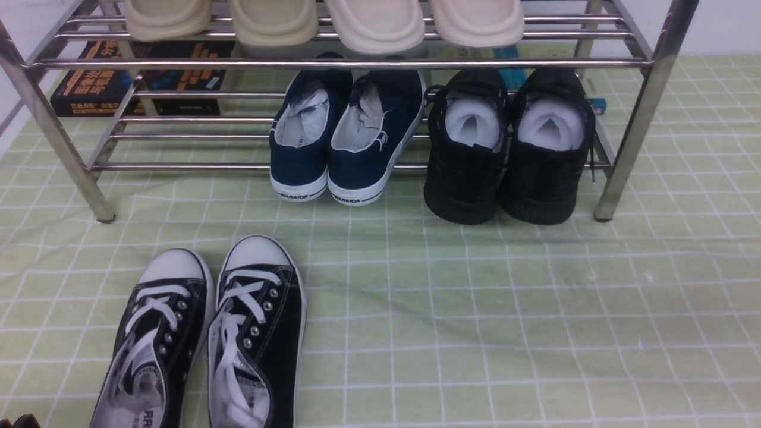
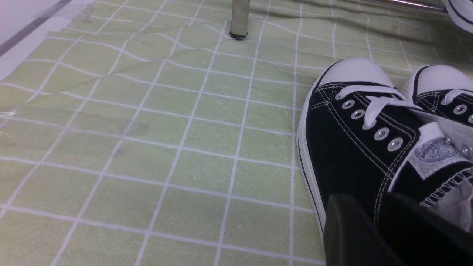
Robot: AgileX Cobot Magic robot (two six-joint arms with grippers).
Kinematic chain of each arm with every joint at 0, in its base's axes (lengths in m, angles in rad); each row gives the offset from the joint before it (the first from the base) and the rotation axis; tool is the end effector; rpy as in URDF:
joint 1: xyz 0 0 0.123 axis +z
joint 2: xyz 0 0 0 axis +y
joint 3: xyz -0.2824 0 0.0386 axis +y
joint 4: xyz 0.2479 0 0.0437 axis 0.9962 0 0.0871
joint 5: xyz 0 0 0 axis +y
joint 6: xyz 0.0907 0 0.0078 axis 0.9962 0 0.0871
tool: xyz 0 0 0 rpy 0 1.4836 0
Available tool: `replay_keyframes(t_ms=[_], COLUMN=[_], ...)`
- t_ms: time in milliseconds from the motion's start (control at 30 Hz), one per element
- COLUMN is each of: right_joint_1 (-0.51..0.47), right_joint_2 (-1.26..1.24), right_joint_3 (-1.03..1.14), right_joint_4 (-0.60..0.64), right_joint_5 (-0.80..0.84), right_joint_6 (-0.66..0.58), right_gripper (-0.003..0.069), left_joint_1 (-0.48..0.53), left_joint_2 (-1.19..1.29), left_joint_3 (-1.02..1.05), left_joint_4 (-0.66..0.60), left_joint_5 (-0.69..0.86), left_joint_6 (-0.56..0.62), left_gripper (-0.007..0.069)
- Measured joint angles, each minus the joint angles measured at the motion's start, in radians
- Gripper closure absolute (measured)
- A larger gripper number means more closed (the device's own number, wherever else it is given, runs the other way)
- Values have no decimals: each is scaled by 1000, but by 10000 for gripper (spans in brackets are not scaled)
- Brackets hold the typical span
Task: Take the shoes off the shelf with your hand from the green coffee tablecloth.
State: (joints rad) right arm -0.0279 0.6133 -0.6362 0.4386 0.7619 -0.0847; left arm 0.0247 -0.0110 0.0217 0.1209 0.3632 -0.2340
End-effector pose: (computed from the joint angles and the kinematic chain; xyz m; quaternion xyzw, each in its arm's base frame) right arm 0.1105 0.0237 0.3171 0.0496 0.8766 0.1797 0.4437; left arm 0.0527 0.0052 0.1739 -0.0710 0.7969 -0.0117 0.5998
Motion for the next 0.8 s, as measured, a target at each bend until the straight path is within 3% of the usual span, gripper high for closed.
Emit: replay_keyframes(t_ms=[100,233,333,433,500,533,667,800], right_joint_1=[0,11,117,247,361,371,543,648], right_joint_2=[256,465,643,740,797,803,921,1055], right_joint_3=[-96,-167,-273,-396,-516,-516,-762,-985], right_joint_4=[12,108,218,204,120,120,-142,-378], right_joint_5=[205,314,389,399,389,387,354,348], right_joint_6=[-38,-151,-226,-187,-83,-72,192,390], right_gripper=[657,656,656,655,652,652,621,533], left_joint_1=[0,0,0,0,0,0,0,0], left_joint_2=[0,0,0,0,0,0,0,0], left_joint_3=[0,0,0,0,0,0,0,0], left_joint_4=[0,0,0,0,0,0,0,0], left_joint_5=[0,0,0,0,0,0,0,0], left_joint_6=[0,0,0,0,0,0,0,0], left_gripper=[463,463,463,463,463,463,457,452])
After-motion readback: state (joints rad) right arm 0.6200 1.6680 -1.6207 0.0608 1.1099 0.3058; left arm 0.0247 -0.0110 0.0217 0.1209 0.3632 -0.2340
